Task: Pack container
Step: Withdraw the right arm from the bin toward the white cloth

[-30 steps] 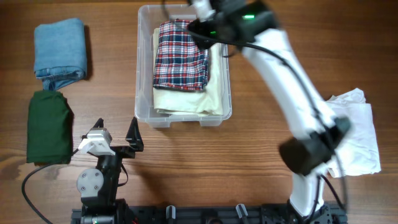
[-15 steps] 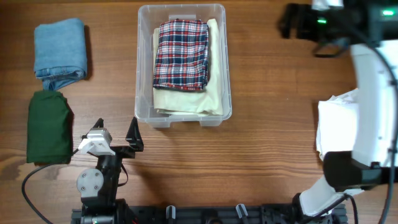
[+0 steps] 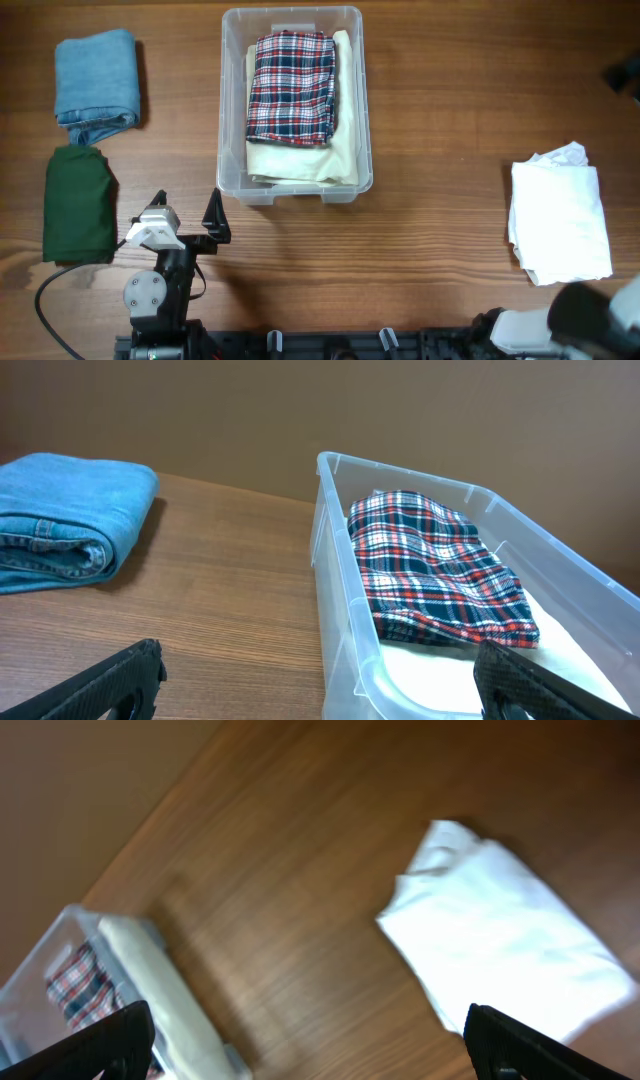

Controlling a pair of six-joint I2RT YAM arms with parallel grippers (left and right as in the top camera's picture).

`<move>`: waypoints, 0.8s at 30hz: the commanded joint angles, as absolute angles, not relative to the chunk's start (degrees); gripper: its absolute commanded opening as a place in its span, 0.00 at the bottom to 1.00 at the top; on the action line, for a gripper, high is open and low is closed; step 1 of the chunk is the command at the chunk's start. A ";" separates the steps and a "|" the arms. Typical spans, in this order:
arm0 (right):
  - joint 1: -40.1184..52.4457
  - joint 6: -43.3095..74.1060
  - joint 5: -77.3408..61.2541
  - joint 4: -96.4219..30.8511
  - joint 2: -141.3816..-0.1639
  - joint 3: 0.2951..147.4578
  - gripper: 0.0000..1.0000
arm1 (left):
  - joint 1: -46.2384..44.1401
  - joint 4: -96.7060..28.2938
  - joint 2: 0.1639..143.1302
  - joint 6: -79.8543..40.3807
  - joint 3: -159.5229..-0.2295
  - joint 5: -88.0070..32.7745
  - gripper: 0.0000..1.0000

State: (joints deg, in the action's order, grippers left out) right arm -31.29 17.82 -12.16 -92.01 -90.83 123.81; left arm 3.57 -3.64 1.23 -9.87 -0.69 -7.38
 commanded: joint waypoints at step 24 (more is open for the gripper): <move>-56.16 26.57 -19.38 -61.58 -55.57 46.37 1.00 | 3.99 -3.73 1.30 -9.41 -0.34 -7.20 1.00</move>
